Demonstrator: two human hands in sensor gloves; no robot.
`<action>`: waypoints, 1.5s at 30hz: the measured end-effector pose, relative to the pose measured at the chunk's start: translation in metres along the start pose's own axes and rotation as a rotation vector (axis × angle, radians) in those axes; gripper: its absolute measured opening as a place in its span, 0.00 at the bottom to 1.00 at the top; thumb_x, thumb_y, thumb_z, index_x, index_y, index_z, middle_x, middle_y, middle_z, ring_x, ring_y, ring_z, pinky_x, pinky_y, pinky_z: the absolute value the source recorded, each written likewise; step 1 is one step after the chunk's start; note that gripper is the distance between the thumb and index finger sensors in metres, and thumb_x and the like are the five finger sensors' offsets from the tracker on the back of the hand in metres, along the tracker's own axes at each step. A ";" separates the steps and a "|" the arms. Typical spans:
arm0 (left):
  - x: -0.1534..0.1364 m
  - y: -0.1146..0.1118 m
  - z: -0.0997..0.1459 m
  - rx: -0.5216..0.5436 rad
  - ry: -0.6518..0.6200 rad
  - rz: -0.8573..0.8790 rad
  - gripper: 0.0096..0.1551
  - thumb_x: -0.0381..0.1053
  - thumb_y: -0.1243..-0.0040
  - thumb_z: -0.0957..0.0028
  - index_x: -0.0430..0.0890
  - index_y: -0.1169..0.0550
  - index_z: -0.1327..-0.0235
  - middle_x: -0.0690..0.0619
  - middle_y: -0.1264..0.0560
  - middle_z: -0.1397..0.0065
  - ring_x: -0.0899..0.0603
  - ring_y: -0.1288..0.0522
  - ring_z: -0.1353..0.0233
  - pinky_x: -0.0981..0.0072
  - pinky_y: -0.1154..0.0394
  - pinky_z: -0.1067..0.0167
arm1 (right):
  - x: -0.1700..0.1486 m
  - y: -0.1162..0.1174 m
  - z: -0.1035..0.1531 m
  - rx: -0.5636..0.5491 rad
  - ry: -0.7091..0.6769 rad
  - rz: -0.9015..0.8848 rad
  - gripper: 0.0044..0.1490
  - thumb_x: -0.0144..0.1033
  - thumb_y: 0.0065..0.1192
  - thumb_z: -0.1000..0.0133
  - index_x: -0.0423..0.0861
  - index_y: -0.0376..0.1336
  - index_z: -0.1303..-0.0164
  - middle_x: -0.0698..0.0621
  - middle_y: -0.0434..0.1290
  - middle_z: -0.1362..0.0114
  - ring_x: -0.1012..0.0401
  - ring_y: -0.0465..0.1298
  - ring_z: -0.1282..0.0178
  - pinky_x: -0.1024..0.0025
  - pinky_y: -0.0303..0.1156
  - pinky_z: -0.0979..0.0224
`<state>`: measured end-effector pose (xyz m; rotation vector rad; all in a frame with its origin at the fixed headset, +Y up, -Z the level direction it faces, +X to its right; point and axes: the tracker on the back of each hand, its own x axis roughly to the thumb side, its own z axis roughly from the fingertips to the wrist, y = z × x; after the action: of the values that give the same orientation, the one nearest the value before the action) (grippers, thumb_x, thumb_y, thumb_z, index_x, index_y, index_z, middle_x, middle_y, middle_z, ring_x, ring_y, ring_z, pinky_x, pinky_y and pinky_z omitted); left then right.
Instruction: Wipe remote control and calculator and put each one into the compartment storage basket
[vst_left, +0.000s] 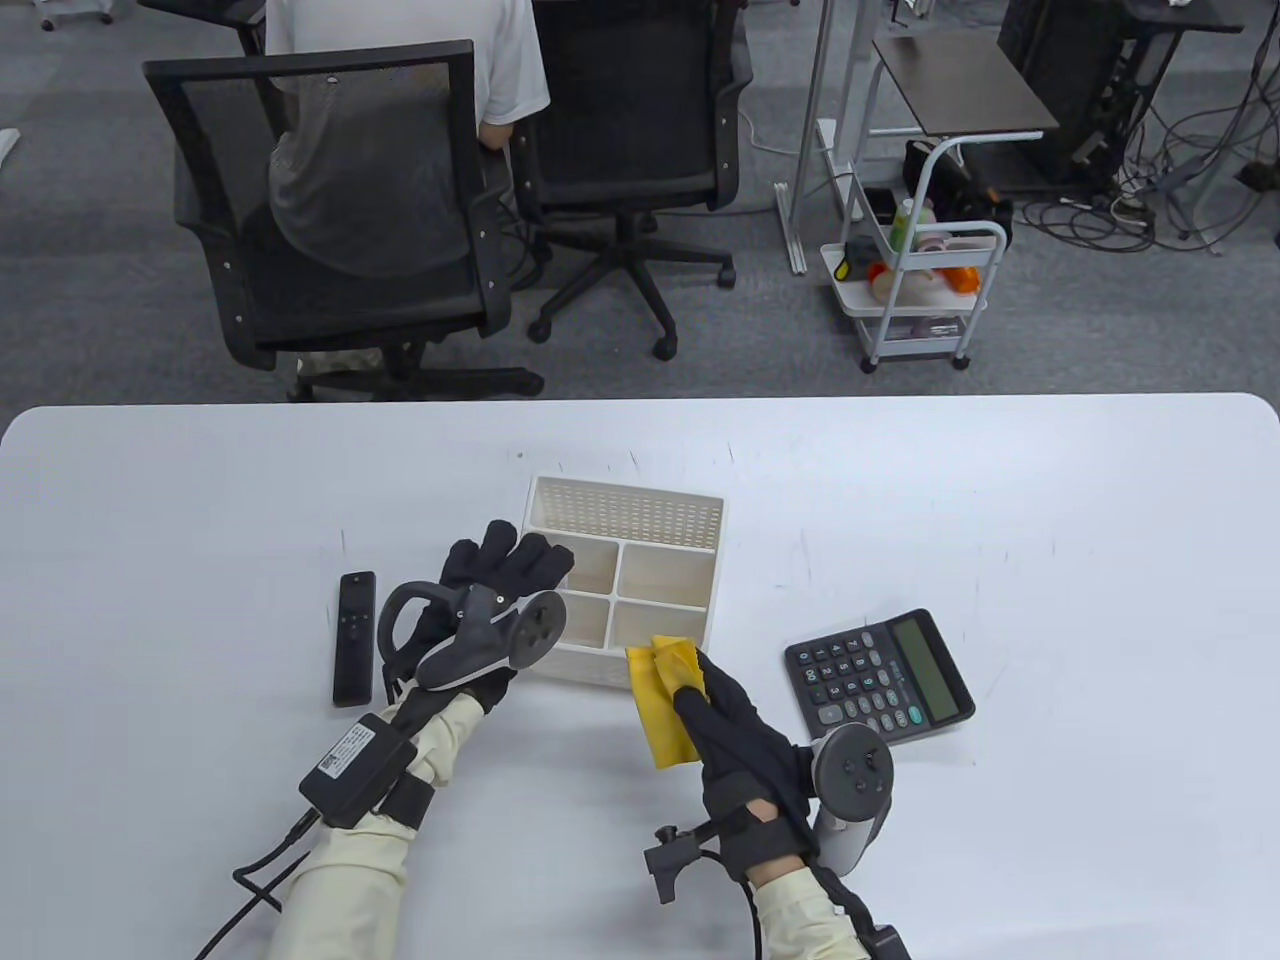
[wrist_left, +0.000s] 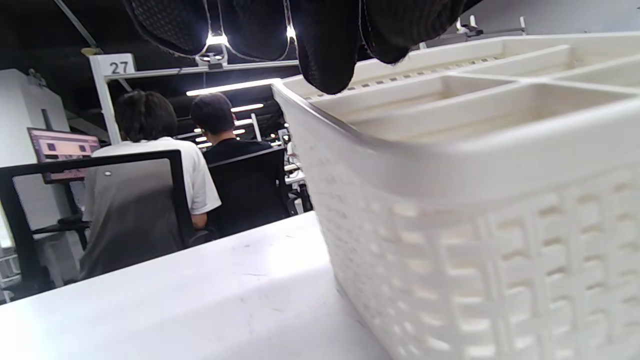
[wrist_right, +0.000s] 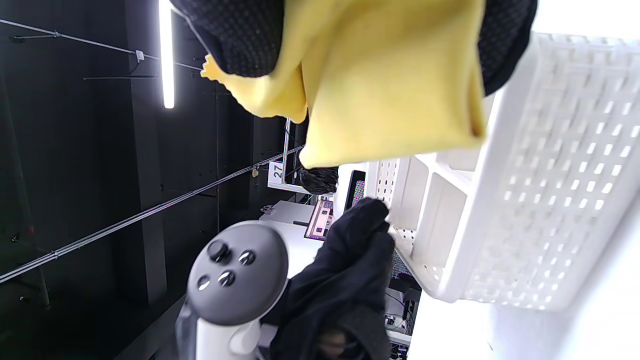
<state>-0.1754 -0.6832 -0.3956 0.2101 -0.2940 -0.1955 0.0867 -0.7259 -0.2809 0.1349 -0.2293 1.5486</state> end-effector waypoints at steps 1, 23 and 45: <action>-0.004 0.001 0.002 -0.002 0.011 0.000 0.26 0.53 0.48 0.41 0.65 0.34 0.28 0.59 0.31 0.20 0.42 0.35 0.18 0.40 0.34 0.27 | 0.000 0.000 0.000 -0.001 0.000 0.000 0.32 0.30 0.60 0.40 0.29 0.63 0.28 0.32 0.76 0.33 0.50 0.82 0.44 0.45 0.73 0.39; -0.125 -0.091 0.060 -0.581 0.637 0.179 0.49 0.65 0.38 0.52 0.47 0.41 0.21 0.45 0.27 0.25 0.39 0.22 0.33 0.48 0.23 0.37 | -0.005 0.004 0.001 0.013 0.009 0.028 0.32 0.30 0.60 0.39 0.29 0.62 0.28 0.32 0.75 0.33 0.50 0.81 0.43 0.44 0.73 0.39; -0.120 -0.080 0.060 -0.470 0.631 0.287 0.26 0.54 0.43 0.47 0.48 0.29 0.36 0.52 0.17 0.42 0.51 0.14 0.52 0.59 0.16 0.54 | -0.006 0.003 0.001 0.001 0.026 0.027 0.32 0.31 0.59 0.39 0.30 0.62 0.27 0.32 0.75 0.32 0.49 0.81 0.42 0.43 0.72 0.38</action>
<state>-0.3195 -0.7442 -0.3903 -0.2395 0.3506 0.0936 0.0839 -0.7315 -0.2818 0.1128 -0.2104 1.5761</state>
